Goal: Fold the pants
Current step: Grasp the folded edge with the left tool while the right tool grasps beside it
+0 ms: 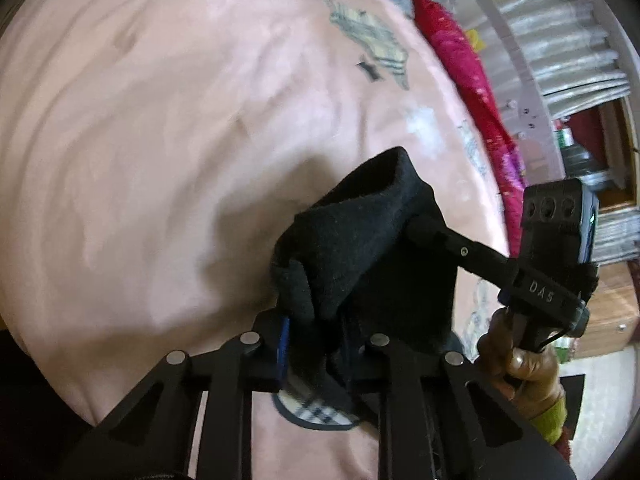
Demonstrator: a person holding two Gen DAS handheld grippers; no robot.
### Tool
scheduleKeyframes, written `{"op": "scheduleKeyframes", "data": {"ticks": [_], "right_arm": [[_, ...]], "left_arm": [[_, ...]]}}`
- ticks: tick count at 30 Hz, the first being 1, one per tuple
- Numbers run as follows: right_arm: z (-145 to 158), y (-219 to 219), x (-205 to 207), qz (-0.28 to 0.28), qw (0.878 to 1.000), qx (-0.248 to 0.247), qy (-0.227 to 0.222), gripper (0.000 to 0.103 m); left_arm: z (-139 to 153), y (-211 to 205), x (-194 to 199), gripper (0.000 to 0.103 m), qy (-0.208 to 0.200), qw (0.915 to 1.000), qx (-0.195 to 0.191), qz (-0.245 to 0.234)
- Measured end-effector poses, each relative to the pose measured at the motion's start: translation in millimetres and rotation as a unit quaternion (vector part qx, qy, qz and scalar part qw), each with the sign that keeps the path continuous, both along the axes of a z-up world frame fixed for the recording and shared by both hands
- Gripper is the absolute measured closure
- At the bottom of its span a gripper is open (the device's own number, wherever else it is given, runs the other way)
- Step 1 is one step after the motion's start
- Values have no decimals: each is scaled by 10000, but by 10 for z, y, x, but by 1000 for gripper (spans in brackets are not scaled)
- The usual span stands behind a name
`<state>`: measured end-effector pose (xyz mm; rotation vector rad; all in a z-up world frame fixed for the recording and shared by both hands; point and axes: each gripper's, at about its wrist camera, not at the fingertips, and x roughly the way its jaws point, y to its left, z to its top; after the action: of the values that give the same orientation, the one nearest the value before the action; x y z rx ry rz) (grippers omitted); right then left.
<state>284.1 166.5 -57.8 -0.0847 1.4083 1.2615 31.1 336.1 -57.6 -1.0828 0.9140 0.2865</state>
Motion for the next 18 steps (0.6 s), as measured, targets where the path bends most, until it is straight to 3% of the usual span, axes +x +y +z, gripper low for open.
{"op": "scheduleKeyframes", "data": {"ticks": [9,18], "right_arm": [[675,-613,-77,-634,9921,957,-514,82],[1224,-1514,-315,-1399,9706,1679,-1004,82]], "left_arm": [[724,-327,70,86,-868,9935,423,-606],[1393,-1114,269,86,-1601,9704,695,-1670]]}}
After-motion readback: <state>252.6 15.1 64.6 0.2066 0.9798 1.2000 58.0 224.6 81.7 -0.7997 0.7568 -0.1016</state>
